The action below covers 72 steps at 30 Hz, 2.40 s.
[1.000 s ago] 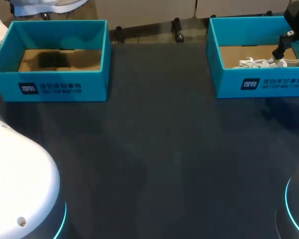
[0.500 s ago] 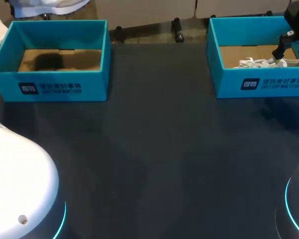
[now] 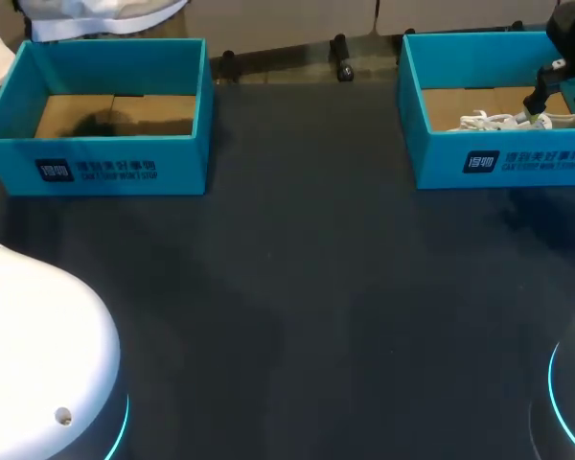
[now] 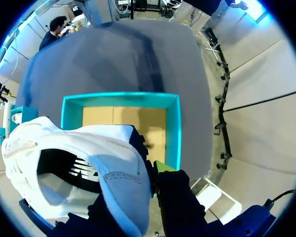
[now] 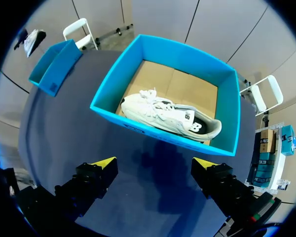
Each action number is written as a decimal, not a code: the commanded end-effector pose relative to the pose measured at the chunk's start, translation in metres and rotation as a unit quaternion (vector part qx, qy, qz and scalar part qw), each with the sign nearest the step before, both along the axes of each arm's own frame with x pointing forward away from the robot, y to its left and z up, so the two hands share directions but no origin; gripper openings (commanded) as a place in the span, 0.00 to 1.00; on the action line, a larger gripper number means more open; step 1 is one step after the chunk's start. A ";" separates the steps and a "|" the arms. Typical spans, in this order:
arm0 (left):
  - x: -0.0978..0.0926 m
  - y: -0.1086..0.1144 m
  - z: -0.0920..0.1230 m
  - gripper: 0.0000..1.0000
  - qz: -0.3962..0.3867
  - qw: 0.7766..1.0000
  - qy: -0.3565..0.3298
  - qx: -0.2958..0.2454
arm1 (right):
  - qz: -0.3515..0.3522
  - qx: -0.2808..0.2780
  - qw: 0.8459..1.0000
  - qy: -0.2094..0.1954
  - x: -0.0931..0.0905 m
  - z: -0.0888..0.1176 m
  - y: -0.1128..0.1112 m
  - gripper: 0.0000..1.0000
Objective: Take the shoe out of the shoebox, open the shoe tongue, remove and reinsert the insole, then place the shoe into the shoebox
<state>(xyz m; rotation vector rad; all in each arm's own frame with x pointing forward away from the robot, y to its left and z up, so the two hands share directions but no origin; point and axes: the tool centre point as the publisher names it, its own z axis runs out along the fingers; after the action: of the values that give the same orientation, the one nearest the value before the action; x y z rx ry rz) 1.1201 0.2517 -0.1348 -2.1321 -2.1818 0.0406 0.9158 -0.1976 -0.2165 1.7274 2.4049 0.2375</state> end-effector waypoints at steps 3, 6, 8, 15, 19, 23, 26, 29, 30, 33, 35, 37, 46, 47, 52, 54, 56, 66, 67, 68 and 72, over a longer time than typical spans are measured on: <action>-0.046 -0.013 0.006 0.00 -0.009 0.996 -0.092 0.010 | -0.001 -0.001 1.000 0.000 0.000 0.000 0.001 1.00; -0.058 -0.021 0.007 0.00 -0.012 0.995 -0.096 0.012 | -0.001 -0.001 1.000 0.000 0.000 0.000 0.001 1.00; -0.065 -0.027 0.007 0.00 -0.013 0.995 -0.096 0.011 | -0.001 -0.001 1.000 0.000 0.000 0.000 0.001 1.00; -0.088 -0.045 0.005 0.00 -0.019 0.995 -0.101 0.015 | -0.001 -0.001 1.000 0.000 0.000 0.000 0.001 1.00; -0.098 -0.055 0.002 0.00 -0.024 0.995 -0.099 0.017 | -0.001 -0.001 1.000 0.000 0.000 0.000 0.001 1.00; -0.108 -0.064 0.001 0.00 -0.029 0.995 -0.098 0.020 | -0.001 -0.001 1.000 0.000 0.000 0.000 0.001 1.00; -0.114 -0.072 0.001 0.00 -0.031 0.994 -0.098 0.022 | -0.001 -0.001 1.000 0.000 0.000 0.000 0.001 1.00; -0.123 -0.080 0.002 0.00 -0.031 0.994 -0.099 0.028 | -0.001 -0.001 1.000 0.000 0.000 0.000 0.001 1.00; -0.126 -0.083 0.002 0.00 -0.032 0.994 -0.099 0.028 | -0.001 -0.001 1.000 0.000 0.000 0.000 0.001 1.00; -0.136 -0.091 0.001 0.00 -0.035 0.994 -0.099 0.033 | -0.001 -0.001 1.000 0.000 0.000 0.000 0.001 1.00; -0.142 -0.097 0.000 0.00 -0.037 0.994 -0.098 0.037 | -0.001 -0.001 1.000 0.000 0.000 0.000 0.001 1.00; -0.150 -0.102 0.000 0.00 -0.039 0.994 -0.098 0.039 | -0.001 -0.001 1.000 0.000 0.000 0.000 0.001 1.00; -0.184 -0.125 0.001 0.00 -0.048 0.993 -0.097 0.042 | -0.001 -0.001 1.000 0.000 0.000 0.000 0.001 1.00; -0.188 -0.128 0.001 0.00 -0.050 0.993 -0.097 0.042 | -0.001 -0.001 1.000 0.000 0.000 0.000 0.001 1.00; -0.210 -0.139 0.000 0.00 -0.055 0.993 -0.094 0.041 | -0.001 -0.001 1.000 0.000 0.000 0.000 0.001 1.00; -0.217 -0.142 -0.001 0.00 -0.055 0.993 -0.093 0.041 | -0.001 -0.001 1.000 0.000 0.000 0.000 0.001 1.00; -0.224 -0.146 -0.002 0.00 -0.054 0.993 -0.092 0.041 | -0.001 -0.001 1.000 0.000 0.000 0.000 0.001 1.00; -0.264 -0.171 -0.010 0.00 -0.041 0.995 -0.088 0.038 | -0.001 -0.001 1.000 0.000 0.000 0.000 0.001 1.00; -0.268 -0.174 -0.011 0.00 -0.036 0.994 -0.092 0.040 | -0.001 -0.001 1.000 0.000 0.000 0.000 0.001 1.00; -0.272 -0.177 -0.011 0.00 -0.033 0.994 -0.094 0.039 | -0.001 -0.001 1.000 0.000 0.000 0.000 0.001 1.00; -0.284 -0.190 -0.013 0.00 -0.014 0.995 -0.096 0.035 | -0.001 -0.001 1.000 0.000 0.000 0.000 0.001 1.00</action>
<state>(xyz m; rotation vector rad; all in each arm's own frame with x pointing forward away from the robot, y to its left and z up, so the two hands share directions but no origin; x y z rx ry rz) 0.8455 0.0652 -0.1470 -2.1525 -2.1549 -0.0993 0.9158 -0.1975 -0.2165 1.7272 2.4050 0.2375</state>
